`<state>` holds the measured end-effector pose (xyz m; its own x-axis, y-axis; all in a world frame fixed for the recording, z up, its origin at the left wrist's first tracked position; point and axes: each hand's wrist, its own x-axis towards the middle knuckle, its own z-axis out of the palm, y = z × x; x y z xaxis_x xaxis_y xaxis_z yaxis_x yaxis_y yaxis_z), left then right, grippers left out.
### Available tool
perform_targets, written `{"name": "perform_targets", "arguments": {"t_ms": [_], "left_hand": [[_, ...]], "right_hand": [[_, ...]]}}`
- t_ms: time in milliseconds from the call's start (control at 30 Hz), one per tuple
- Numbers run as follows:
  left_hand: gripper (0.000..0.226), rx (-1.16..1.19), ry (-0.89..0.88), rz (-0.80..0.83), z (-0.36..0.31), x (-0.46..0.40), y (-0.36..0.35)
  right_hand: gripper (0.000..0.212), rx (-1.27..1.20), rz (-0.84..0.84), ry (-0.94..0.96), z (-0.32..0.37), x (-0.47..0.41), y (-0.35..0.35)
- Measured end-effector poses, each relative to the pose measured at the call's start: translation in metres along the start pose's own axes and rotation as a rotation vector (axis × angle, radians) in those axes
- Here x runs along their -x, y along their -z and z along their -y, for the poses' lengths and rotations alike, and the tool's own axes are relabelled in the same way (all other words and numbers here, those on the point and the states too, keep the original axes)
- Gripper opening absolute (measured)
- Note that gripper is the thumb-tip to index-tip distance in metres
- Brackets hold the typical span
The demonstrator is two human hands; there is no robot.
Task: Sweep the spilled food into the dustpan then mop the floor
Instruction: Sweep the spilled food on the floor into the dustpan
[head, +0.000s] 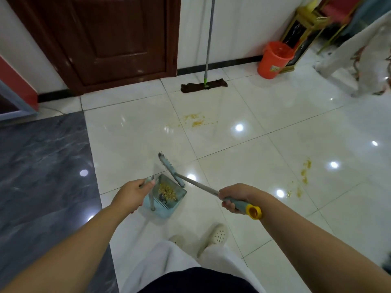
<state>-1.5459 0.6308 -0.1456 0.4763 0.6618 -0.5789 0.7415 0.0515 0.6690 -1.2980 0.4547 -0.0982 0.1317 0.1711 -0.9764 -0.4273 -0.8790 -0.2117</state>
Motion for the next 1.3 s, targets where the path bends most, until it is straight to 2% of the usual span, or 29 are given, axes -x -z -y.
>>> {"name": "perform_targets", "arguments": {"t_ms": [233, 467, 567, 667, 833, 1000, 1300], "left_hand": [[0.023, -0.025, -0.101, 0.025, -0.080, -0.031, -0.038], [0.013, -0.095, -0.191, 0.012, -0.197, -0.083, -0.098], [0.024, -0.140, -0.234, -0.027, -0.252, -0.112, -0.130], [0.032, -0.171, -0.259, -0.065, -0.307, -0.136, -0.165], [0.037, -0.175, -0.332, -0.090, -0.382, -0.175, -0.213], [0.034, -0.205, -0.374, -0.095, -0.449, -0.215, -0.237], [0.032, -0.242, -0.426, -0.044, -0.561, -0.342, -0.257]], "right_hand": [[0.008, -0.126, -0.084, 0.060, 0.005, 0.009, 0.081], [0.009, -0.242, -0.112, 0.128, 0.023, 0.009, 0.211], [0.024, -0.295, -0.119, 0.164, 0.038, 0.008, 0.276], [0.030, -0.321, -0.139, 0.189, 0.056, 0.010, 0.339], [0.016, -0.416, -0.132, 0.246, 0.093, 0.015, 0.428], [0.007, -0.494, -0.133, 0.272, 0.138, 0.014, 0.488], [0.015, -0.578, -0.165, 0.296, 0.249, -0.013, 0.581]]}}
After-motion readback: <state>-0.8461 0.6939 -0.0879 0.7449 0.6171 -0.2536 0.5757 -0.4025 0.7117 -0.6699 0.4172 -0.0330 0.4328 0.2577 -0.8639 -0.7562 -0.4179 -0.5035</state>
